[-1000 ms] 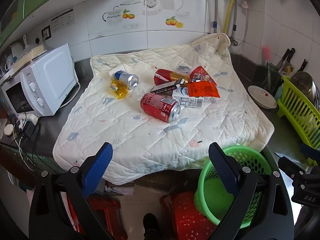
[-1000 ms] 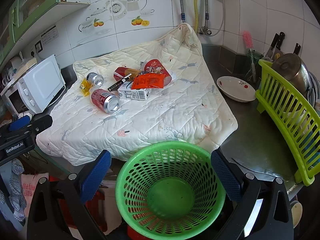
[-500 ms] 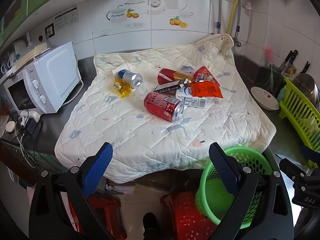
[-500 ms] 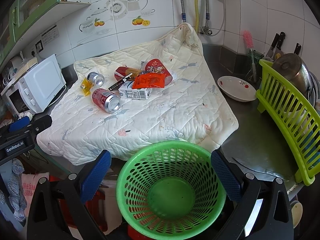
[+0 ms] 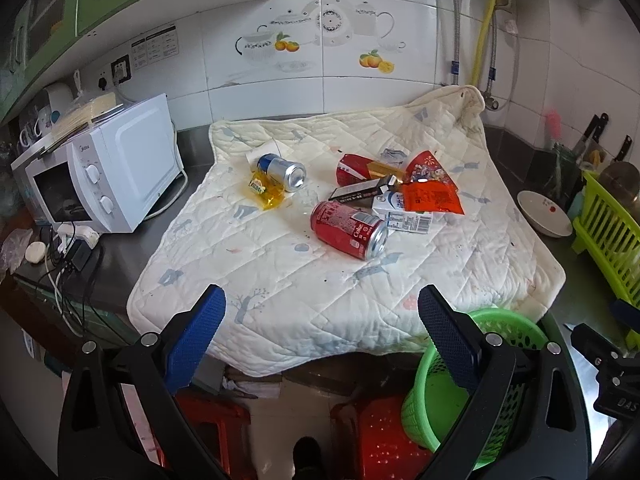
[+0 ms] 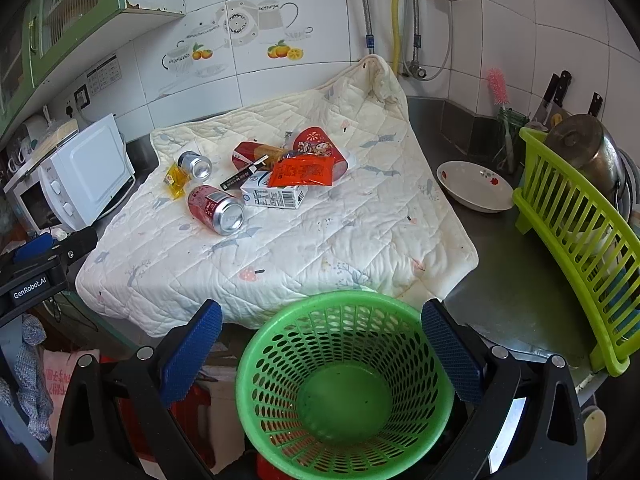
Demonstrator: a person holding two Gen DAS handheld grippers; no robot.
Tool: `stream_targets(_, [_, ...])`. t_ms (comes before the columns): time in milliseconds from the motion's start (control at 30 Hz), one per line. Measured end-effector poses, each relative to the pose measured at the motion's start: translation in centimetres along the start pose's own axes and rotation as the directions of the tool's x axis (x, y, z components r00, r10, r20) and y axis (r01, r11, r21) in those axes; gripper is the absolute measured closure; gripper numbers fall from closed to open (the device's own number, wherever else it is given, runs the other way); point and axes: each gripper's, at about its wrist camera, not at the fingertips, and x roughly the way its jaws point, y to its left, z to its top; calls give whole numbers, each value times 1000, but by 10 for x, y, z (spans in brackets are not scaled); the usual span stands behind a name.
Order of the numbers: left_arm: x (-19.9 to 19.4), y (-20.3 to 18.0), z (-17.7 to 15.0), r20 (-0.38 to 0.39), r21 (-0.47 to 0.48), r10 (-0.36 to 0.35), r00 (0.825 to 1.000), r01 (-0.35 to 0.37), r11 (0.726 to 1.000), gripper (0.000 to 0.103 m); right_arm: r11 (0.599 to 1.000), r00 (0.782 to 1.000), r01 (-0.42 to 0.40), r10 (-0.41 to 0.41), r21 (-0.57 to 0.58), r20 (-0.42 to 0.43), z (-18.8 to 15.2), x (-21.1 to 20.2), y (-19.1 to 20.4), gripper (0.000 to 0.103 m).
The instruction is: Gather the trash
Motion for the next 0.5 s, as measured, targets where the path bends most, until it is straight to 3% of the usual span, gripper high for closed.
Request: stream_targets(500, [-9, 0, 2, 53, 0, 36, 998, -36, 999, 8, 1000, 999, 0, 0, 11, 39, 0, -8, -3, 6])
